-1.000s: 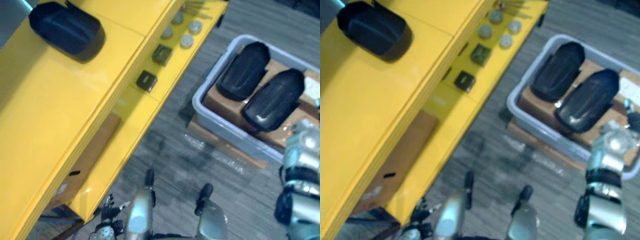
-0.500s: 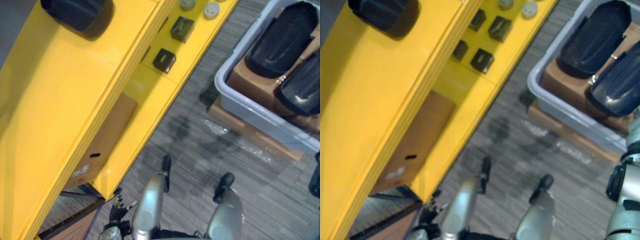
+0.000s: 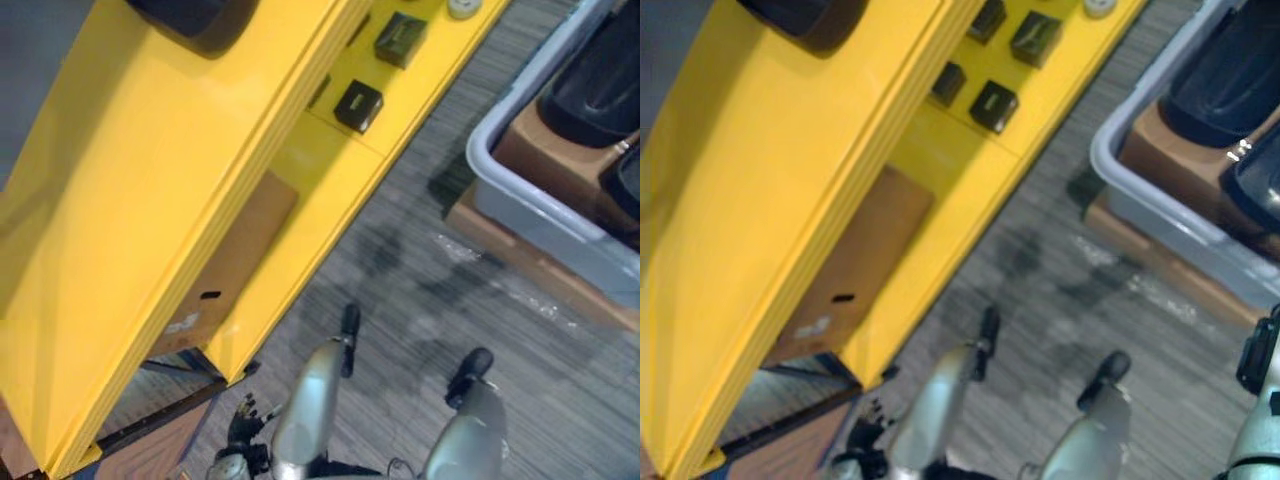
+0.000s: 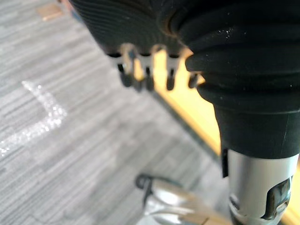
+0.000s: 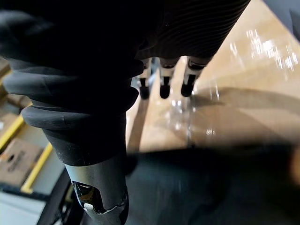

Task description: Walk over and take plastic housings, then place them on the shelf

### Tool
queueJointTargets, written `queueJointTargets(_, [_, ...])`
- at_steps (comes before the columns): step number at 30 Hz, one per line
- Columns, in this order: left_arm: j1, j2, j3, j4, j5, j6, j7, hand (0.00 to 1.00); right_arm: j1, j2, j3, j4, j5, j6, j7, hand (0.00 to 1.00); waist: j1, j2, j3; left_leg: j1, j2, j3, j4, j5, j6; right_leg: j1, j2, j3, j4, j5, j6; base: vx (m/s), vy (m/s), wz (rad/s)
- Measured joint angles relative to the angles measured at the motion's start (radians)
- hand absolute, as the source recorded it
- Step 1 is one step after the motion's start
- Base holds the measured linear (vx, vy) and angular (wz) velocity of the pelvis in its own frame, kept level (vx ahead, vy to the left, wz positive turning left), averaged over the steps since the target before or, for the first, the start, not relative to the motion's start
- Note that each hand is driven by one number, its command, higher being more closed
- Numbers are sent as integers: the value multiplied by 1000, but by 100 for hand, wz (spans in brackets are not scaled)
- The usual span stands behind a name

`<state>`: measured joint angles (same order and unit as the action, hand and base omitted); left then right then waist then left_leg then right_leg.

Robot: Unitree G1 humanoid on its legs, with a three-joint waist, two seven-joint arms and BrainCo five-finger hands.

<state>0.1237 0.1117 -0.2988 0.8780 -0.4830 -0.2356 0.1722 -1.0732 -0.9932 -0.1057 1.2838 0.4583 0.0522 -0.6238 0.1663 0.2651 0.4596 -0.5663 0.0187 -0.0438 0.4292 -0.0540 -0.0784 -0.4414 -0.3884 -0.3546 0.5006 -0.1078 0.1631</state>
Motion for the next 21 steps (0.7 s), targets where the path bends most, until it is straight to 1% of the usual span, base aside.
queueJointTargets(1, [0, -1, -1, 0, -3, 1, -2, 0, -4, -6, 11, 0, 0, 0, -3, 0, 4, 2, -1, -1, -1, 0, 1, -1, 1, -1, 0, 0, 0, 0, 0, 0, 0, 0])
queueJointTargets(2, [-1, -2, -10, 0, -13, 4, -9, 0, -9, -29, 25, 0, -2, -1, -5, 0, 15, 10, -7, -10, -1, -1, 9, -4, 4, -3, -1, -2, 1, 0, 0, -6, 23, 3])
queueJointTargets(4, [-2, -2, -23, 1, -22, 12, -21, 0, -31, -59, 33, -1, -2, -2, -8, 0, 26, 20, -14, -31, -2, -3, 30, -12, 9, -15, -3, -2, 9, -1, 2, -2, 17, 2])
queueJointTargets(6, [-4, -1, -25, 3, -22, 22, -27, 0, -32, -61, 51, 1, -2, -2, -9, 0, 30, 20, -15, -31, -6, -2, 36, -16, 12, -14, -7, -2, 12, -3, 4, 7, 17, 1])
queueJointTargets(8, [-5, -1, -28, 3, -22, 21, -29, 0, -32, -61, 51, 2, -1, -1, -10, 0, 36, 21, -15, -32, -9, -2, 41, -19, 13, -14, -10, -2, 12, -3, 5, 8, 16, 2])
queueJointTargets(11, [-5, -2, -36, 3, -28, 22, -30, 0, -37, -61, 54, 13, 0, 14, -14, 0, 42, 30, -22, -53, -10, -10, 68, -30, 17, -14, -10, -9, 13, -5, 7, 20, 37, 6])
queueJointTargets(13, [-5, -2, -38, 4, -30, 22, -36, 0, -37, -61, 55, 27, 1, 46, -39, 0, 47, 31, -23, -58, -14, -10, 73, -33, 20, -14, -12, -10, 9, -3, 11, 28, 36, 4])
queueJointTargets(14, [-5, -2, -39, 4, -31, 22, -36, 0, -37, -61, 55, 30, 1, 54, -43, 0, 47, 32, -23, -61, -14, -11, 75, -33, 20, -14, -12, -12, 8, -2, 12, 25, 26, 5])
queueJointTargets(15, [-5, -2, -39, 4, -31, 22, -36, 0, -37, -61, 55, 36, 3, 75, -53, 0, 49, 32, -23, -64, -15, -14, 76, -34, 21, -14, -12, -18, 8, -2, 12, 28, 24, 4])
queueJointTargets(20, [-5, -1, -72, 11, -31, 24, -37, 0, -37, -79, 70, 41, 20, 158, -77, 0, 69, 42, -31, -64, -15, -17, 75, -35, 21, -13, -12, -22, 9, -4, 12, 0, 0, 0])
queueJointTargets(21, [-5, -1, -73, 13, -31, 24, -37, 0, -37, -79, 71, 41, 20, 167, -78, 0, 70, 42, -31, -64, -15, -18, 75, -35, 21, -13, -12, -23, 9, -5, 12, 0, 0, 0])
